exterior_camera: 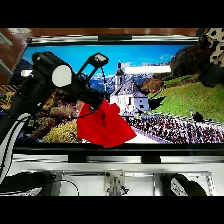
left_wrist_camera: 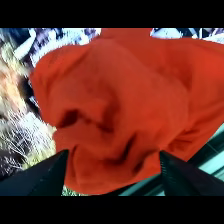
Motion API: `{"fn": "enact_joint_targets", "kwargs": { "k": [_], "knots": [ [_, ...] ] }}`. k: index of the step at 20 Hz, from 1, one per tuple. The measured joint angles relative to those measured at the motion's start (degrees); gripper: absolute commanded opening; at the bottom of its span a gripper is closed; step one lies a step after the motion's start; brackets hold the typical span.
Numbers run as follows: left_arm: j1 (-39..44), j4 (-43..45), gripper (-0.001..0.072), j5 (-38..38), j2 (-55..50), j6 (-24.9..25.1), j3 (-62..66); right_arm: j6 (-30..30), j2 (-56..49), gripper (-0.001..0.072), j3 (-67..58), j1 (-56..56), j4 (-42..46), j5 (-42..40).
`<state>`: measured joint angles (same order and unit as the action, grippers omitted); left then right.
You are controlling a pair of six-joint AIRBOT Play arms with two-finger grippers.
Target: Fold the shirts.
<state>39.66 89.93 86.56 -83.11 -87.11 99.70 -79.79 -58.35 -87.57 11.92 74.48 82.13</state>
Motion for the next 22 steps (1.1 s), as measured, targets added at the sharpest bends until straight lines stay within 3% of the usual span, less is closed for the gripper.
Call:
{"fn": "enact_joint_targets", "kwargs": {
  "k": [2,3,4,8,9,10,17,22],
  "knots": [
    [-0.3,-0.4,0.0693,2.3,0.9,-0.3,-0.7,-0.1,-1.3,0.0638,4.4,-1.0,-3.1,1.5],
    [-1.1,-0.6,0.0579,4.0,1.5,-0.2,-0.8,0.2,-2.1,0.0638,6.9,-2.0,-4.1,2.2],
    [-2.6,0.6,0.0518,5.7,2.4,0.3,-1.1,0.5,-3.2,0.0638,9.7,-3.4,-4.5,2.9],
    [-13.0,-1.3,0.0554,10.4,7.4,1.0,-6.7,1.2,-8.4,0.0638,19.4,-10.1,-7.0,3.2],
    [-16.3,-4.3,0.0634,10.9,9.1,1.0,-10.4,1.6,-9.9,0.0638,20.7,-11.4,-8.0,2.6],
    [-18.9,-7.5,0.0667,10.4,10.8,1.0,-14.9,2.1,-11.6,0.0639,21.8,-12.5,-9.5,2.1],
    [-28.2,-23.2,0.0665,-5.0,20.2,1.8,-51.8,4.5,-20.8,0.0638,24.2,-14.9,-17.1,2.1],
    [-30.1,-28.2,0.0663,-20.9,20.1,1.9,-62.9,4.9,-22.2,0.0638,24.4,-15.2,-17.4,5.2]
  ]
}}
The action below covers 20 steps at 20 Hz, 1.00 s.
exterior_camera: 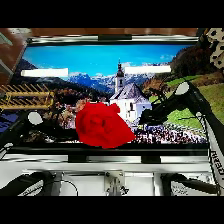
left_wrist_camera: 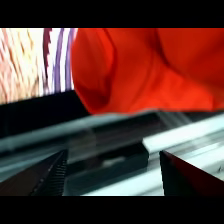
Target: Fold the shirts.
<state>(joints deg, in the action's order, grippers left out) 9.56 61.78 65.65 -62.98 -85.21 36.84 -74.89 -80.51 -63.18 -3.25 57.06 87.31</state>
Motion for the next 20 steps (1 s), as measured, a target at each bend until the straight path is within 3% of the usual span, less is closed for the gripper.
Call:
{"fn": "enact_joint_targets", "kwargs": {
  "k": [2,3,5,6,12,20],
  "knots": [
    [0.0,-3.7,0.0653,-5.4,-1.3,0.5,-1.4,-0.2,-0.2,0.0638,0.0,0.0,0.0,0.7],
    [0.1,-5.2,0.0509,-7.3,-2.3,1.1,-1.9,-0.4,-0.2,0.0638,0.0,0.0,0.0,0.9],
    [0.5,-7.2,0.0097,-10.1,-4.3,1.9,-2.4,-0.5,-0.3,0.0638,0.0,0.0,0.0,1.1],
    [0.6,-8.2,0.0036,-10.9,-4.9,2.2,-2.5,-0.6,-0.3,0.0638,0.1,0.0,0.0,1.1],
    [0.8,-10.3,0.0036,-12.3,-3.5,3.0,0.6,-1.4,-1.0,0.0638,4.0,-1.9,0.3,-3.3],
    [0.9,-10.8,0.0036,-7.3,-0.2,3.0,3.0,-1.0,-8.5,0.0638,6.6,-7.6,-0.9,-8.0]
  ]
}}
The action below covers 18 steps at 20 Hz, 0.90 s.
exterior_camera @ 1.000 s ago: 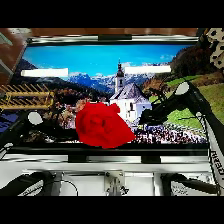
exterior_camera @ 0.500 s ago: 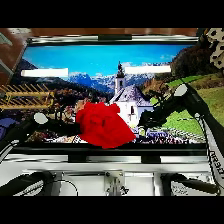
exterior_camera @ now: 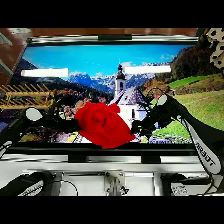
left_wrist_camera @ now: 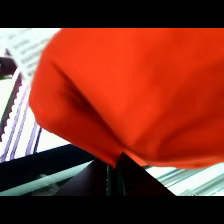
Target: Fold the shirts.
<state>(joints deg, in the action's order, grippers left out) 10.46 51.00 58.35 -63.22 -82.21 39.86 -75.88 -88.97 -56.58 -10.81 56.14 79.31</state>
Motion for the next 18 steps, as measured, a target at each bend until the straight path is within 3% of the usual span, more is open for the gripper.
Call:
{"fn": "enact_joint_targets", "kwargs": {
  "k": [5,8,9,14,18],
  "knots": [
    [0.0,0.0,0.0035,1.0,0.3,0.0,0.2,-1.0,-2.4,0.0634,0.2,-0.6,-3.8,-1.9],
    [0.0,-0.1,0.0035,1.2,0.4,0.0,0.6,-0.8,-3.8,0.0170,0.2,-0.9,-4.9,-3.8],
    [0.0,-0.1,0.0035,1.2,0.5,0.0,0.7,-0.8,-4.0,0.0078,0.2,-0.8,-5.3,-4.3],
    [0.1,3.1,0.0034,1.9,3.7,1.9,6.0,1.2,-0.2,0.0076,-3.0,-0.7,-6.9,-3.4],
    [-0.1,11.0,0.0034,5.6,8.0,2.6,22.5,3.1,8.8,0.0076,-15.0,1.1,-4.3,-3.4]
  ]
}}
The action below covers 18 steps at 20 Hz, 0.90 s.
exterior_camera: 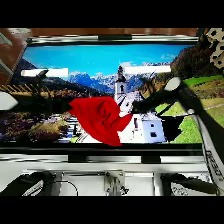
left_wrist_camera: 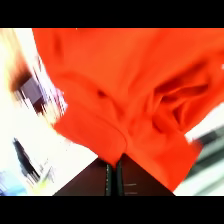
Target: Fold the shirts.
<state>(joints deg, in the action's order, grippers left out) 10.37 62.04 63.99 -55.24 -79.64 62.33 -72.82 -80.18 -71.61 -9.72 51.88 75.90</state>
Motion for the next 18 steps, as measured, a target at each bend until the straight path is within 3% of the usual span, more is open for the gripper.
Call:
{"fn": "enact_joint_targets", "kwargs": {
  "k": [3,8,12,18],
  "knots": [
    [-0.1,3.4,0.0035,1.8,2.2,0.2,18.2,1.8,8.7,0.0076,-12.4,2.6,4.2,-2.1],
    [-0.1,7.5,0.0035,2.4,3.3,-0.8,42.9,3.0,23.9,0.0076,-25.2,6.0,12.4,-13.4],
    [-0.1,9.8,0.0035,4.8,3.1,-2.1,49.4,2.5,31.7,0.0076,-28.1,6.8,18.7,-16.7],
    [-0.1,21.7,0.0035,21.8,2.0,-2.6,50.2,-3.1,36.7,0.0076,-29.0,7.1,34.4,-19.3]
  ]
}}
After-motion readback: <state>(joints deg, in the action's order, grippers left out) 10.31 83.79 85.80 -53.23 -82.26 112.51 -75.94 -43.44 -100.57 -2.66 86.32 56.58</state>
